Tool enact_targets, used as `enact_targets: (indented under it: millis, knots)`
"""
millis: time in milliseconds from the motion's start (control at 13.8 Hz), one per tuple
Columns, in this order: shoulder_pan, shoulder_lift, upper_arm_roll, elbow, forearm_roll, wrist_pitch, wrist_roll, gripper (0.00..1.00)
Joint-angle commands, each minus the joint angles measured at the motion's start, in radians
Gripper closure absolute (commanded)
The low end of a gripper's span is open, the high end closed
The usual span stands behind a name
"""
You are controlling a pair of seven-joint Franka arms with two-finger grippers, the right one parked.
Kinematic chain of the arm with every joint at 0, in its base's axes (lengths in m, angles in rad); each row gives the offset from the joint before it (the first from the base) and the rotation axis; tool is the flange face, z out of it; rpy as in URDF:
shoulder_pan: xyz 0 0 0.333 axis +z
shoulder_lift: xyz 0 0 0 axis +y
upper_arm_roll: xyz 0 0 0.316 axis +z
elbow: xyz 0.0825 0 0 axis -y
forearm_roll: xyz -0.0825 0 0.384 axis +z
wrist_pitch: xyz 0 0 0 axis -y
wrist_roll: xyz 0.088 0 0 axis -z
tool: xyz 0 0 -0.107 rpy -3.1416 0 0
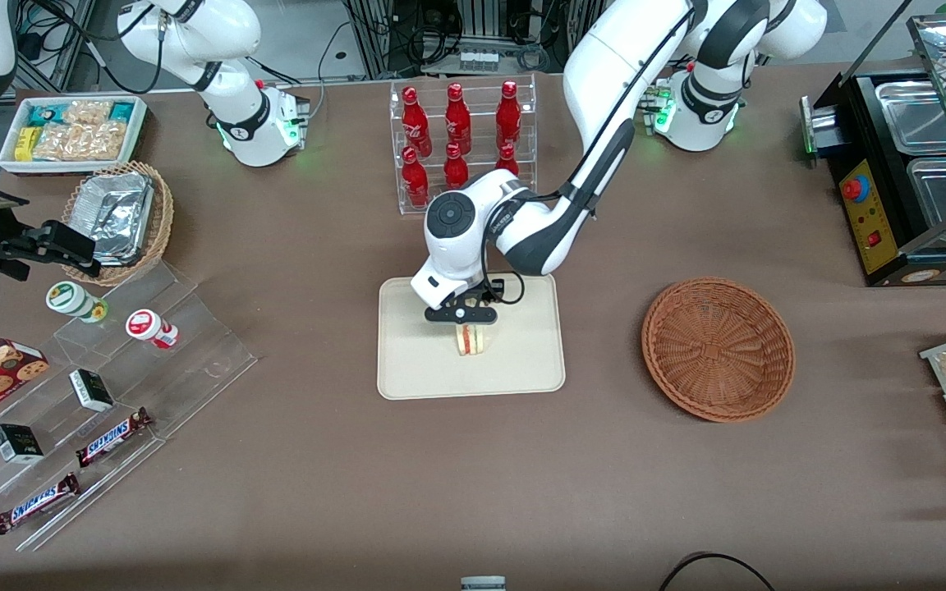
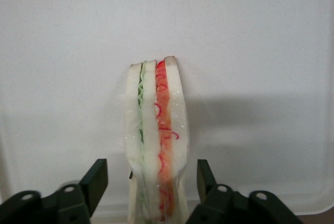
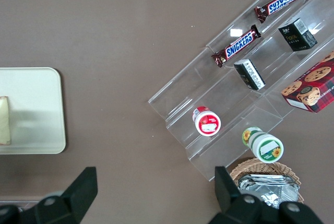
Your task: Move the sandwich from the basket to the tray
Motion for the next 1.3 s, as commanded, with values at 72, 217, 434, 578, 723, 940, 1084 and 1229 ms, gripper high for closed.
enact_targets:
  millis: [72,217,434,578,723,940,1084,1229]
  knots:
    - [-0.003,-0.086,0.018,0.011,0.010,-0.061,-0.051,0.00]
    - [0.012,-0.150,0.046,0.006,0.010,-0.105,-0.070,0.00]
    - [0.081,-0.259,0.046,0.000,0.013,-0.265,-0.055,0.00]
    - [0.143,-0.342,0.046,-0.034,0.016,-0.311,-0.046,0.00]
    - [0.199,-0.419,0.046,-0.083,0.016,-0.339,-0.014,0.00]
    - [0.302,-0.494,0.046,-0.098,0.014,-0.434,0.120,0.00]
    - [0.369,-0.548,0.044,-0.124,0.004,-0.451,0.210,0.00]
    - [0.431,-0.609,0.044,-0.173,-0.001,-0.461,0.324,0.00]
